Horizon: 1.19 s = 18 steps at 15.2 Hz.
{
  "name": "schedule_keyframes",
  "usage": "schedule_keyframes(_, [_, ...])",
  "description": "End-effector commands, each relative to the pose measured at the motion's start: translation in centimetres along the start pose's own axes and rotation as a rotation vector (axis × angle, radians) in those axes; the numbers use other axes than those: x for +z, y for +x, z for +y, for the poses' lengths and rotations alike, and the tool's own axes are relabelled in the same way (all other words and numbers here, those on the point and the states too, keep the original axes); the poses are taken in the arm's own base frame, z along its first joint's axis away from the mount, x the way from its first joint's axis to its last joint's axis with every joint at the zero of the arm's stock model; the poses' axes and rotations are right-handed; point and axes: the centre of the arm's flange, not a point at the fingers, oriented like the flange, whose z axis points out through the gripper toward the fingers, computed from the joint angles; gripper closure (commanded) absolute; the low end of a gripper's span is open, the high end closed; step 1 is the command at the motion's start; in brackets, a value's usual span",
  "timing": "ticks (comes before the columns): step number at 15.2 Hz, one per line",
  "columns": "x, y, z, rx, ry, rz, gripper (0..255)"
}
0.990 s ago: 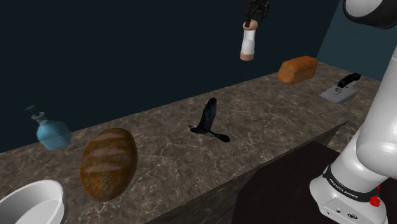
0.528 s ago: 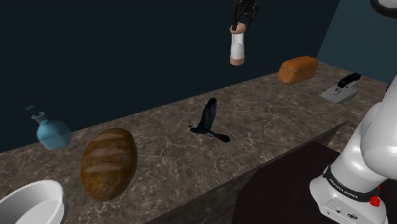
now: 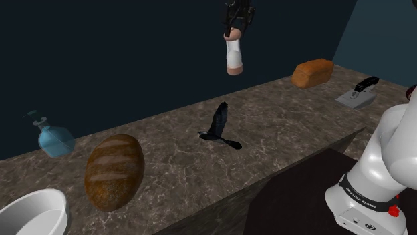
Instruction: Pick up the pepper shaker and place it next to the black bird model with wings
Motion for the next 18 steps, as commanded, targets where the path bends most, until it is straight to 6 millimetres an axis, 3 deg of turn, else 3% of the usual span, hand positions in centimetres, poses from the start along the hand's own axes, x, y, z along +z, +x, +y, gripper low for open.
schedule_keyframes(1, [0.3,-0.2,-2.5,0.002,0.0,0.0,255])
schedule_keyframes(18, [3.6,-1.7,-24.7,0.002,0.0,0.0,255])
